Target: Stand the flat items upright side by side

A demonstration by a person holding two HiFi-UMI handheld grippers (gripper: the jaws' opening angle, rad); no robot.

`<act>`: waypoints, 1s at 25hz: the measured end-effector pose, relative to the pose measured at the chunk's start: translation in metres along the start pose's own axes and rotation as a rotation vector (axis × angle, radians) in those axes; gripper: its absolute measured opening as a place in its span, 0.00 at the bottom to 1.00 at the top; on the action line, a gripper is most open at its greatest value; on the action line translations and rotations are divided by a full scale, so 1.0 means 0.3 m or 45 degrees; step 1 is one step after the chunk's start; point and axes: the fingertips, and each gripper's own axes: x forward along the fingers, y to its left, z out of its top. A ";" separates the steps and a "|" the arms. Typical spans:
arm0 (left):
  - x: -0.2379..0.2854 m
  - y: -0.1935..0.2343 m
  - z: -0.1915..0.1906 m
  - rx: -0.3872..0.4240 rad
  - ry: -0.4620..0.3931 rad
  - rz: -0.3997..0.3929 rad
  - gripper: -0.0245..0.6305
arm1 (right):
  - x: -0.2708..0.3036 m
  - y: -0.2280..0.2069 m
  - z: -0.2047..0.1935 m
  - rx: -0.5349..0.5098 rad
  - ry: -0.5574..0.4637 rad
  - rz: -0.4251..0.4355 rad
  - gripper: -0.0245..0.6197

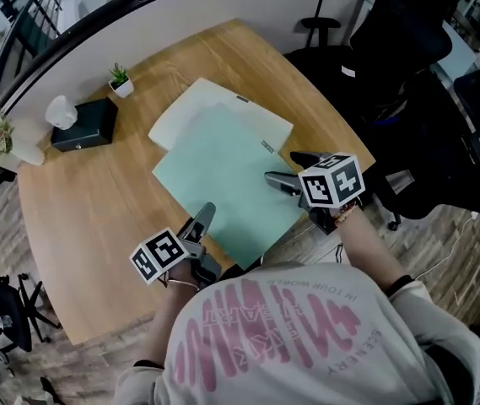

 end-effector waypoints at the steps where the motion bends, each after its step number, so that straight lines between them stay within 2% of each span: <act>1: 0.009 -0.001 -0.004 0.000 0.007 -0.005 0.62 | 0.013 0.006 -0.003 -0.011 0.017 0.010 0.61; 3: 0.021 -0.001 -0.012 0.026 0.021 0.002 0.62 | 0.034 0.024 -0.011 -0.028 0.040 0.039 0.59; 7: 0.006 0.015 0.004 0.112 -0.004 0.056 0.62 | 0.043 0.080 -0.030 -0.039 0.054 0.112 0.49; 10: -0.023 0.011 0.023 0.169 -0.032 0.069 0.57 | 0.032 0.105 -0.034 -0.024 0.034 0.105 0.49; 13: -0.056 0.005 0.016 0.179 -0.046 0.076 0.56 | 0.009 0.135 -0.061 -0.022 0.019 0.075 0.49; 22: -0.222 -0.021 -0.119 0.271 0.026 0.014 0.56 | -0.139 0.278 -0.199 -0.053 -0.067 0.028 0.49; 25: -0.317 -0.002 -0.174 0.285 0.056 0.027 0.56 | -0.165 0.353 -0.270 -0.044 -0.085 0.053 0.49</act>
